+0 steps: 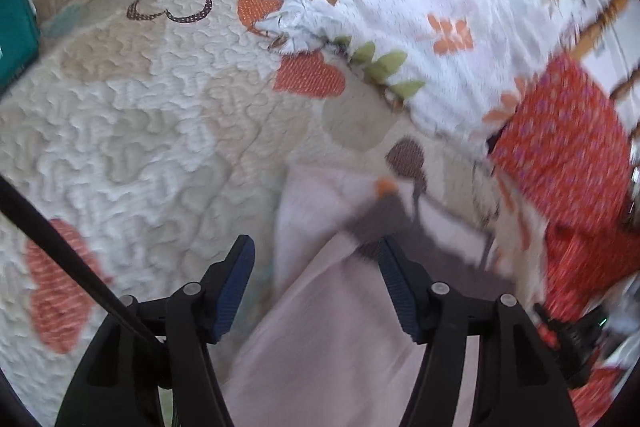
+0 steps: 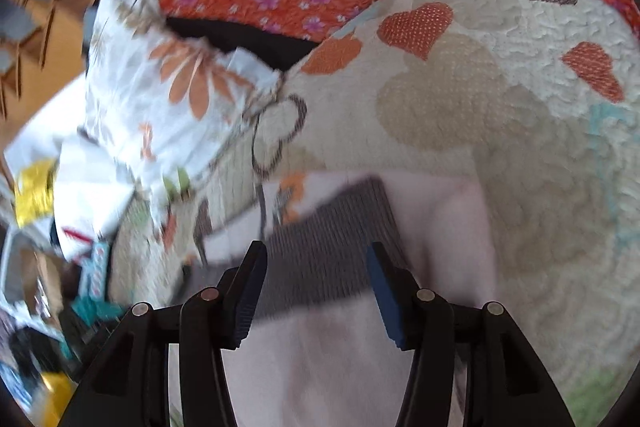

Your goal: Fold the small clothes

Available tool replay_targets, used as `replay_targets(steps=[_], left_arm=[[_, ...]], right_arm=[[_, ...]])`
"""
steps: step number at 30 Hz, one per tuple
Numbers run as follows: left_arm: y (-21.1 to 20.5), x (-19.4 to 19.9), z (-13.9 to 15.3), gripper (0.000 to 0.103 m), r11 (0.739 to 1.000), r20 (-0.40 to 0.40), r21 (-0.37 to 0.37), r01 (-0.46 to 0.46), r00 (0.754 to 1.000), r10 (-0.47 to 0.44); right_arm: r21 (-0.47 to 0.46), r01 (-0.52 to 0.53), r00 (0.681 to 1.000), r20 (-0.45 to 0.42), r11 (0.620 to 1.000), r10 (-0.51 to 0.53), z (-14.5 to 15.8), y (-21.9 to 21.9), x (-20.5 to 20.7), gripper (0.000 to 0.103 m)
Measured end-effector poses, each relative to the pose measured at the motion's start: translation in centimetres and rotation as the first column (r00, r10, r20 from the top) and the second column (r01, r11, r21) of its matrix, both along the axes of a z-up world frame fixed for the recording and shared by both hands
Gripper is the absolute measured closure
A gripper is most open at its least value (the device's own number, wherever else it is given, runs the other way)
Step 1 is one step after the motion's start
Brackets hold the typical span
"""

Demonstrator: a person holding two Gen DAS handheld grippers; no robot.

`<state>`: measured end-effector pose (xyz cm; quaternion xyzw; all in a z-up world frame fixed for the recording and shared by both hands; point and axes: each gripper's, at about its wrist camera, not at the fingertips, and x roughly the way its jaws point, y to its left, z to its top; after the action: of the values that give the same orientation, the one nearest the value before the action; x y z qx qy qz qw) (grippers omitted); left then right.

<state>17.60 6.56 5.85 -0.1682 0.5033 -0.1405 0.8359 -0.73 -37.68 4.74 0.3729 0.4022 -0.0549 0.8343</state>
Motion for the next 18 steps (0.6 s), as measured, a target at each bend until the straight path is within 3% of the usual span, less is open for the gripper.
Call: replay_targets(steps=[4,8,9,11,12,14,18], left_arm=[[1.0,-2.5,-1.4,0.039,0.991,-0.038,0.102,0.082,0.996,-0.078],[1.8,-4.8,-4.0,0.039,0.98,-0.116,0.156,0.126,0.987,-0.109],[1.7,-5.3,-4.5,0.043,0.971,-0.12,0.191,0.14,0.986,-0.119],[1.4,-5.8,-4.3,0.074,0.943,-0.097,0.294,0.159,0.986,-0.136],[1.4,-6.1,-4.2,0.095,0.924,-0.087,0.346,0.165,0.986,-0.143],[1.9,-6.2,-4.1,0.099,0.911,-0.086,0.381,0.159,0.987,-0.136],[3.8,-5.4,-4.0,0.099,0.94,-0.117,0.312,0.14,0.987,-0.108]], right_arm=[[-0.037,-0.032,0.999,-0.021,0.999,0.032,0.4,1.5,-3.1,0.046],[-0.034,-0.14,0.99,0.01,0.99,0.14,1.9,5.9,-2.1,0.046],[-0.042,-0.173,0.985,0.01,0.984,0.173,2.1,7.3,-1.3,0.046],[-0.076,-0.263,0.965,0.0,0.962,0.263,2.5,11.6,0.9,0.046],[-0.094,-0.298,0.954,-0.008,0.95,0.298,2.5,13.5,1.9,0.047],[-0.13,-0.376,0.926,-0.021,0.918,0.376,2.4,17.5,4.1,0.049],[-0.199,-0.537,0.843,-0.113,0.82,0.525,0.4,26.3,10.1,0.056]])
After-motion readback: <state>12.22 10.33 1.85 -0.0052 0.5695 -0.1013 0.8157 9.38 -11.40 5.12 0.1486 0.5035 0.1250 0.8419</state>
